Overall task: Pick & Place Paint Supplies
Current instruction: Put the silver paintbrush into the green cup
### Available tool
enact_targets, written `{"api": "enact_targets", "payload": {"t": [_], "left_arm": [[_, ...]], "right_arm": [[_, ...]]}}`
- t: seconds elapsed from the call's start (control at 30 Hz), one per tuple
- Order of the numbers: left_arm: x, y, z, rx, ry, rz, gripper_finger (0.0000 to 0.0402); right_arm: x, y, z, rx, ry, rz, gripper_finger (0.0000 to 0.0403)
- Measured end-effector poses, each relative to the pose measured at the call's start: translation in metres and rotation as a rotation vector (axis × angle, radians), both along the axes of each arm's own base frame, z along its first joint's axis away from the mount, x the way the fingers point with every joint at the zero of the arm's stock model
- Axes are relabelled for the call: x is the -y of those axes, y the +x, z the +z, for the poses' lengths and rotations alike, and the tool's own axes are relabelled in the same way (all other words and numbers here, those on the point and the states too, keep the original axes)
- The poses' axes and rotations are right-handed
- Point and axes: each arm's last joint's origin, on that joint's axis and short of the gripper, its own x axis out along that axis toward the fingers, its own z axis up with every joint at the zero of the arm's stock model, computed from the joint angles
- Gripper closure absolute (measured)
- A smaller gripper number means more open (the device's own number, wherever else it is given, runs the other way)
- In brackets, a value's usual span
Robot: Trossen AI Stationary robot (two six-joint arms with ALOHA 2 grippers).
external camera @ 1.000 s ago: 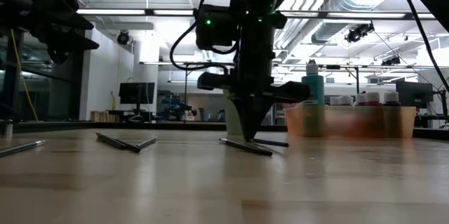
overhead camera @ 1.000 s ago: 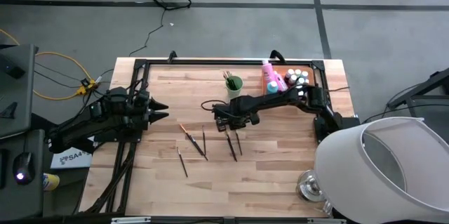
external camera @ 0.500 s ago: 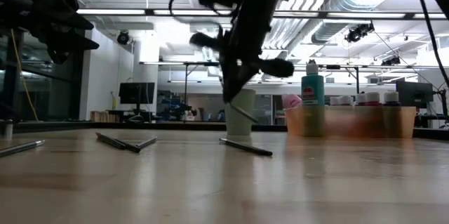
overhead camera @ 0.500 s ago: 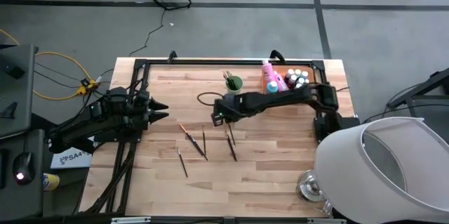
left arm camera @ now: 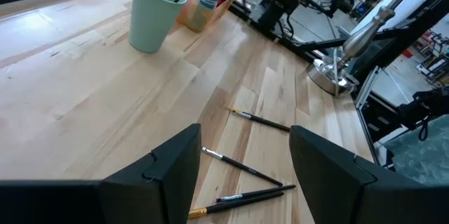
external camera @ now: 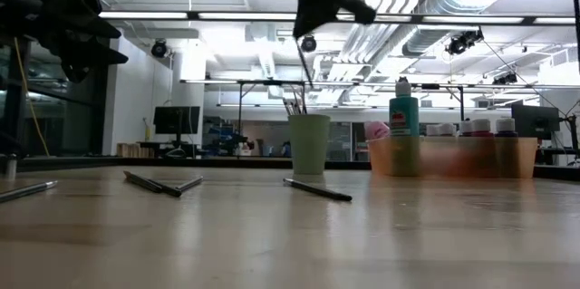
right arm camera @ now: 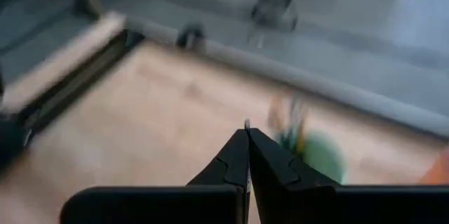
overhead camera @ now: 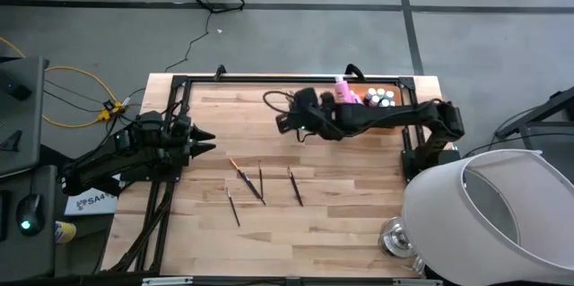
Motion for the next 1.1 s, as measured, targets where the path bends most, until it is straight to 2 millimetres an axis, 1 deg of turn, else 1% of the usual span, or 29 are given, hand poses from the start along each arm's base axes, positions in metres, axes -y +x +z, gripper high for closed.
{"api": "enact_targets", "payload": {"t": [0.1,0.17,0.3,0.43,0.57,0.73,0.87,1.0,1.1], "left_arm": [[0.0,0.0,0.0,0.0,0.0,0.0,0.0187],[0.0,0.0,0.0,0.0,0.0,0.0,0.0187],[0.0,0.0,0.0,0.001,0.0,0.0,0.0187],[0.0,0.0,0.0,0.0,0.0,0.0,0.0187],[0.0,0.0,0.0,0.0,0.0,0.0,0.0187],[0.0,0.0,0.0,0.0,0.0,0.0,0.0187],[0.0,0.0,0.0,0.0,0.0,0.0,0.0187],[0.0,0.0,0.0,0.0,0.0,0.0,0.0187],[0.0,0.0,0.0,0.0,0.0,0.0,0.0187]], "right_arm": [[0.006,-0.003,0.015,0.013,-0.146,-0.05,0.04],[0.013,-0.003,0.02,0.006,-0.211,-0.081,0.04],[0.034,-0.003,0.019,-0.021,-0.244,-0.122,0.04],[0.057,-0.002,0.004,-0.036,-0.247,-0.156,0.04],[0.069,-0.003,-0.02,-0.015,-0.254,-0.165,0.04],[0.068,-0.003,-0.043,0.02,-0.242,-0.073,0.04],[0.065,-0.007,-0.06,-0.023,-0.268,-0.078,0.04],[0.064,-0.01,-0.067,-0.043,-0.269,-0.08,0.0391],[0.063,-0.01,-0.071,-0.064,-0.256,-0.033,0.0367]]}}
